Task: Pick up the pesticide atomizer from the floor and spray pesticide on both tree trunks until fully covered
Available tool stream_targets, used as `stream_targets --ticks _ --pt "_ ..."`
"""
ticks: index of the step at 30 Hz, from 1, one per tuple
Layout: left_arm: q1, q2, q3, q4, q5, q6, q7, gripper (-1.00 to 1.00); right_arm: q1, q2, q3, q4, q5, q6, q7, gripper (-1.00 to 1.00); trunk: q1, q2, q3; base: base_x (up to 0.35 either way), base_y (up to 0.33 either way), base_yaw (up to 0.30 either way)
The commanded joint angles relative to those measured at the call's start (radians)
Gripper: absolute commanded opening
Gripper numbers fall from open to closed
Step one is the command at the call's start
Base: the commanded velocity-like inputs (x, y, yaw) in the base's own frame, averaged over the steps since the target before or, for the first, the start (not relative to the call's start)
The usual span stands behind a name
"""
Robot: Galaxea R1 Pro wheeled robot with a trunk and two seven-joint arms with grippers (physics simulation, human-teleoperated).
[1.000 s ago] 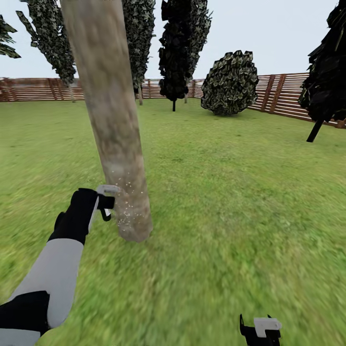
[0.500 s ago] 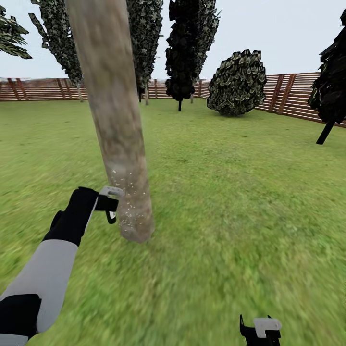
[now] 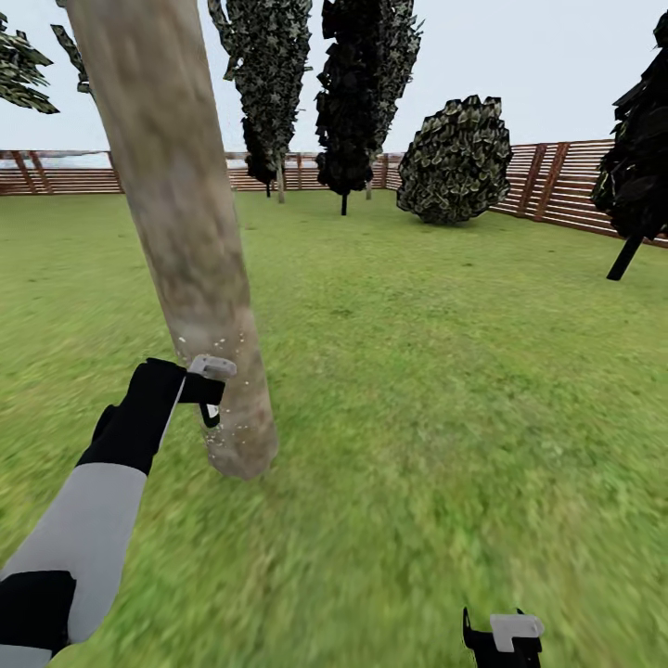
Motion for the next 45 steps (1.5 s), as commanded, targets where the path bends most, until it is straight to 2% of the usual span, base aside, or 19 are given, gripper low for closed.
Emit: stream_targets --ticks 1,3,6,12,19,28,36,39,41,45 --pt "0.001 0.001 0.0 0.0 0.0 0.0 0.0 -1.0 0.0 0.0 0.0 0.0 0.0 0.0 0.0 1.0 0.0 0.0 0.0 0.014 -0.271 0.0" --pt "0.003 0.008 0.0 0.0 0.0 0.0 0.001 -1.0 0.0 0.0 0.0 0.0 0.0 0.0 0.0 1.0 0.0 0.0 0.0 0.005 -0.273 0.0" --pt "0.005 0.03 0.001 0.001 -0.001 0.0 0.002 -1.0 -0.001 0.0 0.0 -0.001 0.0 0.0 0.0 1.0 0.0 0.0 0.0 0.001 -0.274 0.018" --pt "0.017 0.047 0.001 0.015 -0.002 -0.001 0.035 -1.0 0.0 0.001 0.0 -0.002 0.0 0.0 -0.001 1.0 0.0 0.0 0.0 0.0 -0.274 0.231" --pt "0.034 0.05 0.003 0.019 0.0 -0.001 0.086 -1.0 0.0 0.001 0.0 -0.002 0.0 0.0 -0.001 1.0 0.0 0.0 0.0 0.0 -0.274 0.276" --pt "0.045 0.049 0.003 0.02 0.0 0.006 0.091 -1.0 0.0 0.002 0.001 -0.002 0.0 0.0 0.0 1.0 0.0 0.0 0.0 0.0 -0.274 0.277" --pt "0.045 0.04 0.002 0.019 0.001 0.006 0.092 -1.0 0.0 0.001 0.0 -0.002 0.0 0.0 -0.002 1.0 0.0 0.0 0.0 0.017 -0.274 0.038" --pt "0.045 0.043 0.003 0.019 0.0 0.006 0.093 -1.0 0.0 0.001 0.0 -0.002 0.0 0.0 -0.002 1.0 0.0 0.0 0.0 0.067 -0.274 0.0" --pt "0.047 0.045 0.014 0.02 0.0 0.006 0.1 -1.0 0.0 0.001 0.0 -0.002 0.0 0.0 -0.002 1.0 0.0 0.0 0.0 0.072 -0.274 0.0" --pt "0.052 0.046 0.068 0.056 0.001 0.004 0.138 -1.0 0.0 0.001 0.0 -0.002 0.0 0.0 -0.002 1.0 0.0 0.0 0.0 0.082 -0.274 0.0"
